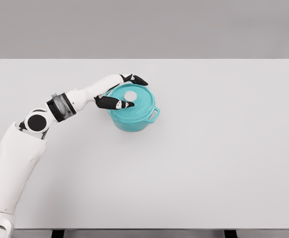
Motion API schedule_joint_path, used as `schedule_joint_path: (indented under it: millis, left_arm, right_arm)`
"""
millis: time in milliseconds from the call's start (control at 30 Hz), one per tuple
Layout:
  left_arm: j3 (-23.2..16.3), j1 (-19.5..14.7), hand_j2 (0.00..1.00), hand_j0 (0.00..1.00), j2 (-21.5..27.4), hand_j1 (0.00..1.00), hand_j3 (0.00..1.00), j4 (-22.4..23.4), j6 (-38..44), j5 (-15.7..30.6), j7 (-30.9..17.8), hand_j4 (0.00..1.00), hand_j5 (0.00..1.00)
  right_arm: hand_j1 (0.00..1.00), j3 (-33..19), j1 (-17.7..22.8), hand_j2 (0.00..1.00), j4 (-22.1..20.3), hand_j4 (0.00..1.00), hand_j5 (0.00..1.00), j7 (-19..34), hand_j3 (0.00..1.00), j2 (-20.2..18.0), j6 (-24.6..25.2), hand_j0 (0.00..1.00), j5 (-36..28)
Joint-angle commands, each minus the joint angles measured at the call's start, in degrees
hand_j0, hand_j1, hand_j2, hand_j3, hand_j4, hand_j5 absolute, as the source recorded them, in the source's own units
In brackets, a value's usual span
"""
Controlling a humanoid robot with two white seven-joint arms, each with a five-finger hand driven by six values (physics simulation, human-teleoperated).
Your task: Open the lid of the pot with left arm
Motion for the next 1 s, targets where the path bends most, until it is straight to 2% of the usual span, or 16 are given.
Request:
schedule_joint_path:
  millis: [0, 800, 967]
  left_arm:
    - [0.4, -0.2, 0.73, 0.73, 0.0, 0.73, 0.73, 0.7, 0.1, -0.5, 0.0, 0.73, 0.73]
    - [0.0, -0.5, 0.73, 0.73, -0.6, 0.73, 0.73, 4.1, 0.2, -2.0, 0.4, 0.73, 0.73]
    - [0.2, -0.5, 0.7, 0.7, -1.0, 0.7, 0.7, 4.9, 0.1, -2.2, 0.5, 0.7, 0.7]
  right_arm:
    - [1.0, 0.0, 0.0, 1.0, 0.0, 1.0, 1.0, 0.0, 1.0, 0.0, 0.0, 1.0, 0.0]
    - [1.0, 0.0, 0.0, 1.0, 0.0, 1.0, 1.0, 0.0, 1.0, 0.0, 0.0, 1.0, 0.0]
    - [1.0, 0.0, 0.0, 1.0, 0.0, 1.0, 1.0, 0.0, 1.0, 0.0, 0.0, 1.0, 0.0]
